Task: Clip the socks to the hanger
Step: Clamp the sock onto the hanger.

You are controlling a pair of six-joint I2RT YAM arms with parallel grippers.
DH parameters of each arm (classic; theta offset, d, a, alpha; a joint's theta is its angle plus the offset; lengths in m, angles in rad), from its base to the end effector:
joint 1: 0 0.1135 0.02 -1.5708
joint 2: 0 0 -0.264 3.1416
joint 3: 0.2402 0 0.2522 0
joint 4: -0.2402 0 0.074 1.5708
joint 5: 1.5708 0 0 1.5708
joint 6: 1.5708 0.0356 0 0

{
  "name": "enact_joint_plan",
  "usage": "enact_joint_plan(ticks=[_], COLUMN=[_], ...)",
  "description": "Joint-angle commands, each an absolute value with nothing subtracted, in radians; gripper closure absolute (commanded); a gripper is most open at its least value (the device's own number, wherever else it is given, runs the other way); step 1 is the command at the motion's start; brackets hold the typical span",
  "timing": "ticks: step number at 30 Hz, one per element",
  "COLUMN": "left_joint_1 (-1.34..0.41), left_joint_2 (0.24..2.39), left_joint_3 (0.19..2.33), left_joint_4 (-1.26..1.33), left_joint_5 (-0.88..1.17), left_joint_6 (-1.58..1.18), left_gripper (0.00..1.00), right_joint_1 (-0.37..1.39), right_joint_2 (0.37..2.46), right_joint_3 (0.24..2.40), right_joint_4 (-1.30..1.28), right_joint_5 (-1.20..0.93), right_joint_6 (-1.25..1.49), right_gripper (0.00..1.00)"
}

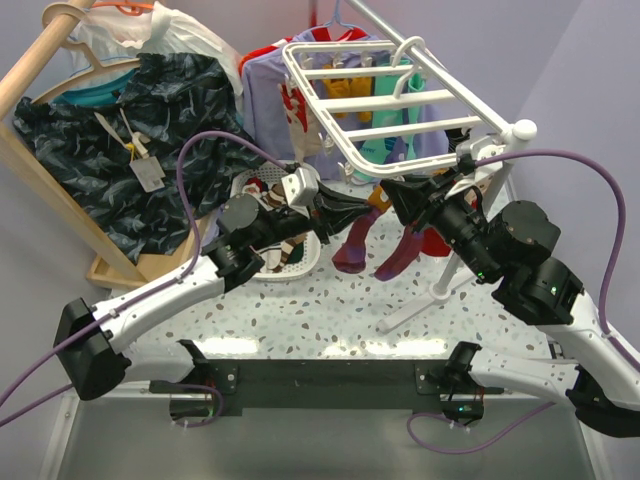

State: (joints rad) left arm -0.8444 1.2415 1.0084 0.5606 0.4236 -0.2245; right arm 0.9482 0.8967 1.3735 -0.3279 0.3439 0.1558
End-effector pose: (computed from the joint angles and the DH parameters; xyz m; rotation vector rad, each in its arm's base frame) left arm 0.1801 -0.2247 0.3993 0.7731 1.1262 -1.1724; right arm 0.0982 0.1162 0.5014 -0.2869 1.4359 0.6618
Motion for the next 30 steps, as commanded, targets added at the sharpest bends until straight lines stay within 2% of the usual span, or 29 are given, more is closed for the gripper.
enact_joint_plan(ticks=[1,16,18,19,22,25,30], left_joint_1=[-0.856,-0.884,-0.884,-0.884,-0.887,-0.885,-0.885], left_joint_2=[1.249,1.258,1.259,1.259,1.261,1.259,1.243], left_joint_3=[1.063,1.095,1.095,1.095,1.094,1.088,1.069], left_joint_4=[0.626,0.655,0.657,0.657,0.655,0.655,0.652], left_joint_5=[0.426,0.399,0.396,0.396,0.396,0.397,0.374], left_joint_6=[-0.222,-0.222,-0.222,-0.221,-0.221,-0.221,-0.213], left_gripper=[1.00,1.00,1.00,0.99,0.95,0.92,0.68], right_joint_1=[0.951,0.953,0.953,0.953,0.953,0.953,0.951], right_joint_2=[0.900,0.896,0.891,0.890,0.882,0.873,0.859], right_joint_3=[1.368,1.353,1.351,1.348,1.344,1.342,1.338], right_joint_4=[-0.291,-0.298,-0.299,-0.299,-0.298,-0.298,-0.302], right_joint_5=[0.313,0.334,0.339,0.347,0.362,0.382,0.448], right_joint_6=[0.144,0.146,0.146,0.146,0.143,0.143,0.143], right_gripper=[0.87,0.87,0.77,0.64,0.47,0.40,0.38])
